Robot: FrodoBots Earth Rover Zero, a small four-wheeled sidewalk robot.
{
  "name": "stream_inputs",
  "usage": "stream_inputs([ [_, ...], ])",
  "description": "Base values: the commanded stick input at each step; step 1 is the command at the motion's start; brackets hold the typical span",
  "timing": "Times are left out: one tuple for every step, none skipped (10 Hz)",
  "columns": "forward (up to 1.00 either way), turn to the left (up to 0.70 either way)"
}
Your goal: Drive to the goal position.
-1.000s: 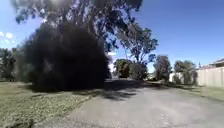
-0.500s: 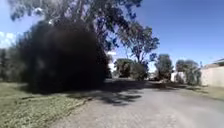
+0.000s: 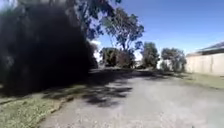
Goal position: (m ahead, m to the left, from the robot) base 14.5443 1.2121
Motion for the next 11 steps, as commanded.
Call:
stream_inputs([
  [1.0,0.0],
  [1.0,0.0],
  [1.0,0.0],
  [1.0,0.0],
  [1.0,-0.26],
  [1.0,-0.12],
  [1.0,0.0],
  [1.0,0.0],
  [1.0,0.0],
  [1.0,0.0],
  [1.0,0.0],
])
